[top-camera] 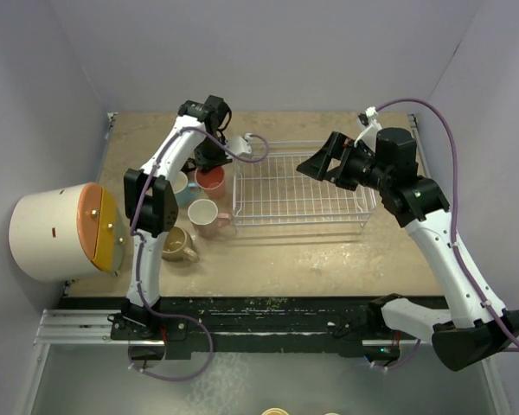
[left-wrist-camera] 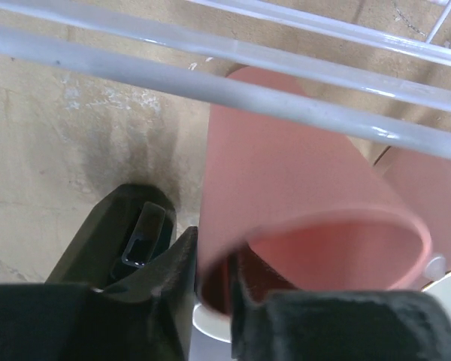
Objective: Unload the cups from the dish rack
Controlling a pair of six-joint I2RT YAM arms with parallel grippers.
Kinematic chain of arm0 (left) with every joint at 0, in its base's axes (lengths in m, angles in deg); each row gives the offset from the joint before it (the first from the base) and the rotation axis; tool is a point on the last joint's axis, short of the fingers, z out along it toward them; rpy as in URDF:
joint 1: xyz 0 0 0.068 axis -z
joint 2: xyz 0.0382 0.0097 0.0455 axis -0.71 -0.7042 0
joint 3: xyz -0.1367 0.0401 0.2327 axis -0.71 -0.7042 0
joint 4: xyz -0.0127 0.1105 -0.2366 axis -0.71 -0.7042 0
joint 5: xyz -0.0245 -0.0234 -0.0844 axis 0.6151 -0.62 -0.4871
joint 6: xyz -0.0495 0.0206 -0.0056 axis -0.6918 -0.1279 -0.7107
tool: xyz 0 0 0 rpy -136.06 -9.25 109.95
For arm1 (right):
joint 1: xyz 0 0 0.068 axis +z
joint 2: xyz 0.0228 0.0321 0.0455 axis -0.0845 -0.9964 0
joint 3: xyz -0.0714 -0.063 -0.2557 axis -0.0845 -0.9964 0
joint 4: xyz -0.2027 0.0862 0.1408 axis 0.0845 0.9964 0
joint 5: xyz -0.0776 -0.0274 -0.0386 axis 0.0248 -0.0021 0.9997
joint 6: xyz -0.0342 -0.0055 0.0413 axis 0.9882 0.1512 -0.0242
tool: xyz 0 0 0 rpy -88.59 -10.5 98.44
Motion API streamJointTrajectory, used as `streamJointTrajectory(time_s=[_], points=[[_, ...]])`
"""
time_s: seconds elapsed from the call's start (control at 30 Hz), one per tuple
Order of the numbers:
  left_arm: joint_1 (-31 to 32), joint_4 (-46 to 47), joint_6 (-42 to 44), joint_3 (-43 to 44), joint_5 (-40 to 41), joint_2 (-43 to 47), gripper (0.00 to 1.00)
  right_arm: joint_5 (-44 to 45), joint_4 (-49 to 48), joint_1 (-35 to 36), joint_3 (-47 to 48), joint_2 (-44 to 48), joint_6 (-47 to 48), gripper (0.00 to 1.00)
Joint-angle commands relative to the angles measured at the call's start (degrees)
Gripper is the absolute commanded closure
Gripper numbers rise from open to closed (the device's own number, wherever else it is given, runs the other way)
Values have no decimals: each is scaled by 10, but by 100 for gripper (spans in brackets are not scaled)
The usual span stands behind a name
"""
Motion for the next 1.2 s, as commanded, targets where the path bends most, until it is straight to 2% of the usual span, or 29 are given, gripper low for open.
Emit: streamJointTrajectory(time_s=[0.0, 0.13, 0.17, 0.3, 0.33, 0.37, 0.4, 0.53, 0.6, 0.7, 0.77, 0.87, 0.93, 1.0, 1.07, 1.1, 1.17], points=[[2, 14, -9, 1, -9, 9, 70, -6, -20, 0, 4, 13, -6, 0], [3, 23, -10, 3, -2, 12, 50, -7, -19, 0, 7, 13, -6, 0], [3, 28, -9, 5, -2, 15, 40, -7, -19, 0, 7, 13, -5, 0], [4, 44, -8, 14, -2, 39, 26, -6, -18, 0, 8, 12, -4, 0], [5, 42, -7, 20, -2, 45, 18, -2, -16, 0, 11, 11, -1, 0], [5, 41, -6, 27, -3, 51, 14, 2, -12, 0, 14, 9, 3, 0], [4, 40, -6, 33, -4, 60, 3, 8, -6, 0, 18, 7, 8, 0], [5, 66, -13, 30, 7, 110, 1, 51, 22, 0, 44, -3, 39, 0], [5, 110, -25, 1, 21, 155, 1, 95, 41, 0, 64, -3, 56, 0], [4, 270, -52, -130, 68, 259, 1, 169, 60, 0, 76, 7, 81, 0], [4, 365, -92, -226, 66, 343, 1, 204, 65, 0, 73, 15, 93, 0], [3, 514, -202, -402, 64, 508, 1, 258, 63, 0, 51, 35, 97, 0], [-1, 596, -296, -517, 54, 613, 1, 325, 47, 1, 22, 58, 98, 0], [-13, 653, -359, -632, 17, 722, 1, 364, 3, 1, -24, 97, 112, 0], [-16, 704, -389, -740, 23, 802, 1, 388, -57, 1, -86, 142, 117, 0], [-15, 716, -398, -776, 30, 830, 1, 405, -89, 1, -119, 163, 120, 0], [-16, 682, -394, -811, 14, 850, 1, 432, -141, 1, -182, 205, 138, 0]])
